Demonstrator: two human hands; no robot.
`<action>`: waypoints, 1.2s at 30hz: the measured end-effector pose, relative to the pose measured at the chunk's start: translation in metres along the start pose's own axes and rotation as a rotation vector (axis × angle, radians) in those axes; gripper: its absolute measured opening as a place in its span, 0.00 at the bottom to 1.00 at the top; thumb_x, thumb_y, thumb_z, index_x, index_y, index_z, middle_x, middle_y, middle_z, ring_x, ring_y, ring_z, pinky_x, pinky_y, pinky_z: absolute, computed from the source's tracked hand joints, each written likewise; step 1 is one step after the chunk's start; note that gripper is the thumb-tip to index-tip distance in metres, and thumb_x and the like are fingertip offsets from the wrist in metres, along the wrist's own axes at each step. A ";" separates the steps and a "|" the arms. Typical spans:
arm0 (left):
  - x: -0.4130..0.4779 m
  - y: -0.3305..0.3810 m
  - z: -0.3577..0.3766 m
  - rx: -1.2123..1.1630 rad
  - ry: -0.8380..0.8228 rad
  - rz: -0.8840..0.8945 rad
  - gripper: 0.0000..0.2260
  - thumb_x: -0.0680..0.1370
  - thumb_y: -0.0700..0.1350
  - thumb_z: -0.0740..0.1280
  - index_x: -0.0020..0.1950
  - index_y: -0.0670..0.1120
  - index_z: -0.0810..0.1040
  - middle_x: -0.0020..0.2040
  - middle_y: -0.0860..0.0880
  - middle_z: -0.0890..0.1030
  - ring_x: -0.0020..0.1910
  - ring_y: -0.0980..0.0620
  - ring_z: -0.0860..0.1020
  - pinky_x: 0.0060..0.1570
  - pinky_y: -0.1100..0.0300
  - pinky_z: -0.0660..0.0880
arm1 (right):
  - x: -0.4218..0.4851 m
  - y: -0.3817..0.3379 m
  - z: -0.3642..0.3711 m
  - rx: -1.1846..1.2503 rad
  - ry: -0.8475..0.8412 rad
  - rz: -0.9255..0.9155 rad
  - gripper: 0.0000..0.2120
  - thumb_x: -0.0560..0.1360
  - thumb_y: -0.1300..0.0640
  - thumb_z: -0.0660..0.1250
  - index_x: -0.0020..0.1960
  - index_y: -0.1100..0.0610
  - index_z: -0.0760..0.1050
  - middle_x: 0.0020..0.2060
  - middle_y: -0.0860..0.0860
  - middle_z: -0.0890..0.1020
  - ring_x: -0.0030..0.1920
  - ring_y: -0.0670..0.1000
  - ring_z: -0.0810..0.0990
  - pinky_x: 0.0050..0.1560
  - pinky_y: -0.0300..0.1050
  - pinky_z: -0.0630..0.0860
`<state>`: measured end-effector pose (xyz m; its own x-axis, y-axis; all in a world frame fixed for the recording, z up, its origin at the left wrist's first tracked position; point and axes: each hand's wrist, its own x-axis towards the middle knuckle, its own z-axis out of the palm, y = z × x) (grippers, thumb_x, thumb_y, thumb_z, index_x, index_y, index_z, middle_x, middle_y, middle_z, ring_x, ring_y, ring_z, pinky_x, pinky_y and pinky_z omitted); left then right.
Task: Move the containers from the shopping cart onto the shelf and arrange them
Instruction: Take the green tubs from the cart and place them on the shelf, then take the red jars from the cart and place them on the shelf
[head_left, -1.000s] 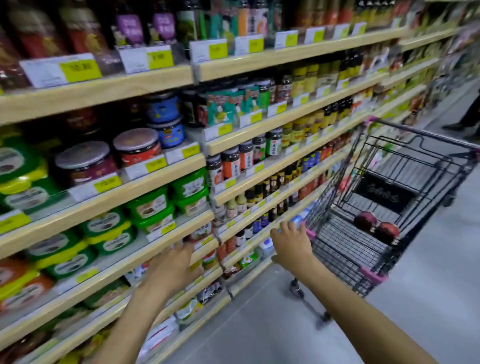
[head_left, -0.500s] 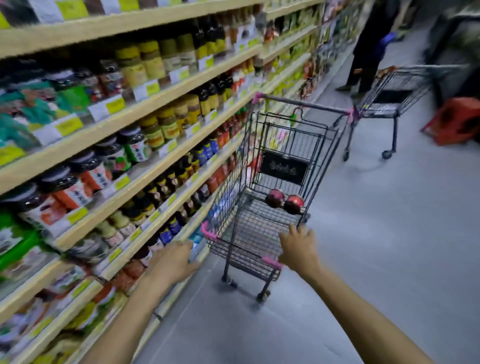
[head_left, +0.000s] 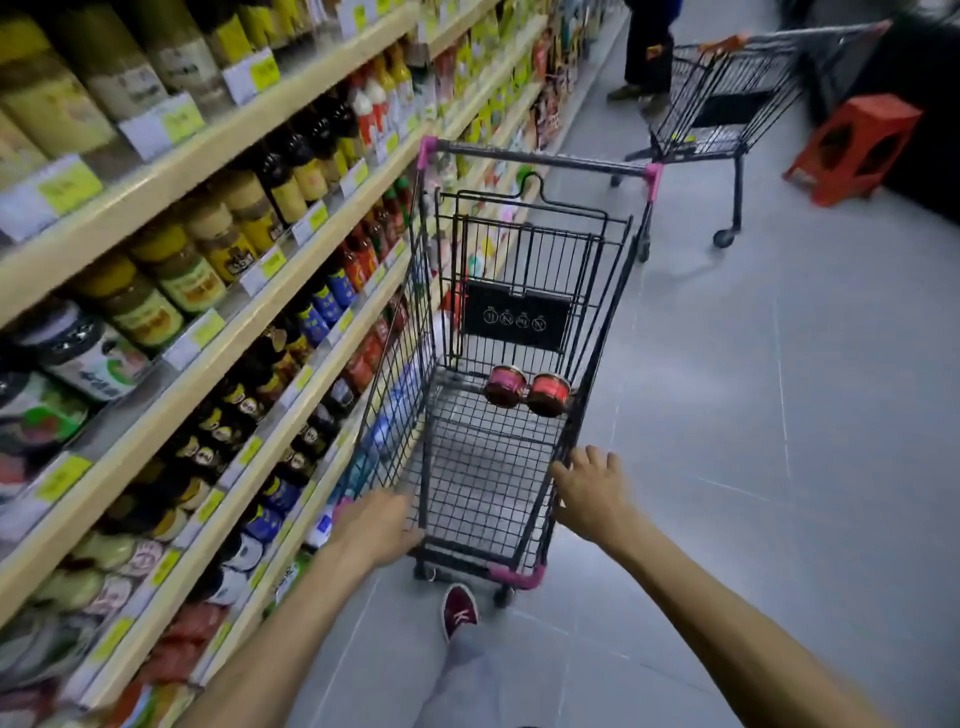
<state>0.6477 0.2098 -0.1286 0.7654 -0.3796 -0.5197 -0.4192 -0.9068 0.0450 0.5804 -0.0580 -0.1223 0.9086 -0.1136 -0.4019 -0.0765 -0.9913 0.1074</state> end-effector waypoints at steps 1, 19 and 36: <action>0.018 -0.001 -0.005 -0.002 -0.004 0.015 0.22 0.78 0.58 0.64 0.67 0.47 0.72 0.61 0.46 0.79 0.59 0.44 0.79 0.51 0.51 0.78 | 0.012 0.004 -0.002 0.009 -0.016 0.013 0.24 0.78 0.45 0.64 0.71 0.52 0.69 0.66 0.56 0.71 0.69 0.59 0.67 0.70 0.57 0.62; 0.282 0.028 -0.049 -0.166 -0.191 -0.017 0.19 0.79 0.56 0.65 0.64 0.45 0.75 0.57 0.45 0.80 0.57 0.43 0.79 0.55 0.49 0.76 | 0.239 0.060 0.003 0.392 -0.353 0.024 0.24 0.78 0.43 0.67 0.67 0.57 0.72 0.61 0.56 0.77 0.59 0.59 0.78 0.57 0.57 0.78; 0.505 0.079 0.026 -0.704 -0.105 -0.294 0.15 0.77 0.56 0.69 0.56 0.48 0.73 0.52 0.47 0.77 0.48 0.47 0.77 0.39 0.56 0.69 | 0.451 0.103 0.172 1.104 -0.470 0.780 0.33 0.66 0.36 0.68 0.62 0.58 0.72 0.54 0.58 0.79 0.47 0.56 0.82 0.38 0.49 0.81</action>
<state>0.9887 -0.0491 -0.4095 0.7319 -0.1178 -0.6712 0.2307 -0.8840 0.4066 0.9119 -0.2232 -0.4489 0.2854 -0.4388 -0.8521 -0.9566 -0.1848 -0.2252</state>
